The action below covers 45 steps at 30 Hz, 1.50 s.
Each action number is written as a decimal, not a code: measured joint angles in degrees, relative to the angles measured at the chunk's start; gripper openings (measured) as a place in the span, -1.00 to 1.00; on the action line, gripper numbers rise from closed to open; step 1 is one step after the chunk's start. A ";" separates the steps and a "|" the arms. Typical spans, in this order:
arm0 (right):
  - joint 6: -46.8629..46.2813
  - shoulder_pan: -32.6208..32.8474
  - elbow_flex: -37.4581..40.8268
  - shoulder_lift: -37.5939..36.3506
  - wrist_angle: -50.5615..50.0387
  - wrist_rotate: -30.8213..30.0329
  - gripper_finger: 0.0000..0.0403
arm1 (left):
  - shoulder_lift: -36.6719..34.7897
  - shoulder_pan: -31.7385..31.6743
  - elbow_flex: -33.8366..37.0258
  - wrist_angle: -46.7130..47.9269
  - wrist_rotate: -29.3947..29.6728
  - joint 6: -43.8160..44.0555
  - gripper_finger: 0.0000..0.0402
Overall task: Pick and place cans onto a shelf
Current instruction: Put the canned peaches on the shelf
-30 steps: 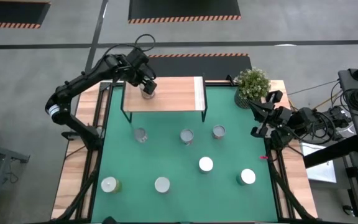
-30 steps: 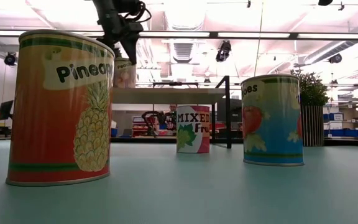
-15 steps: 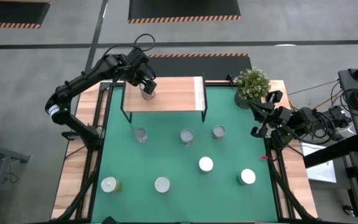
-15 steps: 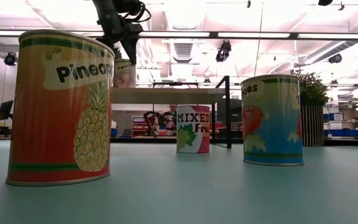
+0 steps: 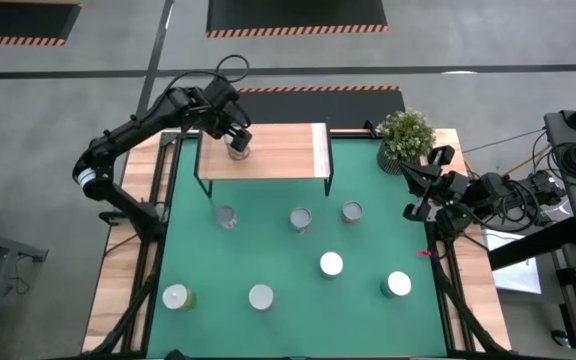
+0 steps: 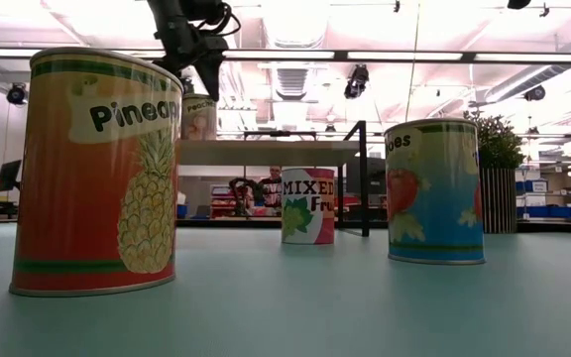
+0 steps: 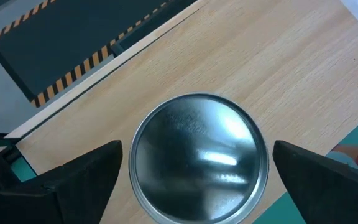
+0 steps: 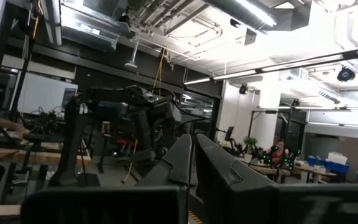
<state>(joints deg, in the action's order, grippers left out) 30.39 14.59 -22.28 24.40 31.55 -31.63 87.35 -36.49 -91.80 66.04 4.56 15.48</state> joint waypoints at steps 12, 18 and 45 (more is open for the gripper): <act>0.33 0.00 0.00 0.00 0.02 0.00 -0.94 | -0.02 0.07 -7.76 9.32 -0.17 0.17 0.96; 0.29 0.00 0.00 0.00 0.02 0.00 -0.94 | -0.30 0.64 -13.95 9.86 -0.17 -2.37 0.95; -0.41 0.00 0.00 0.00 0.02 0.02 -0.94 | -1.40 1.53 -1.53 -0.77 -2.08 -9.65 -0.98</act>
<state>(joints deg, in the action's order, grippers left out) 29.98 14.59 -22.28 24.40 31.57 -31.62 85.95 -34.96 -93.33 65.27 2.48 5.82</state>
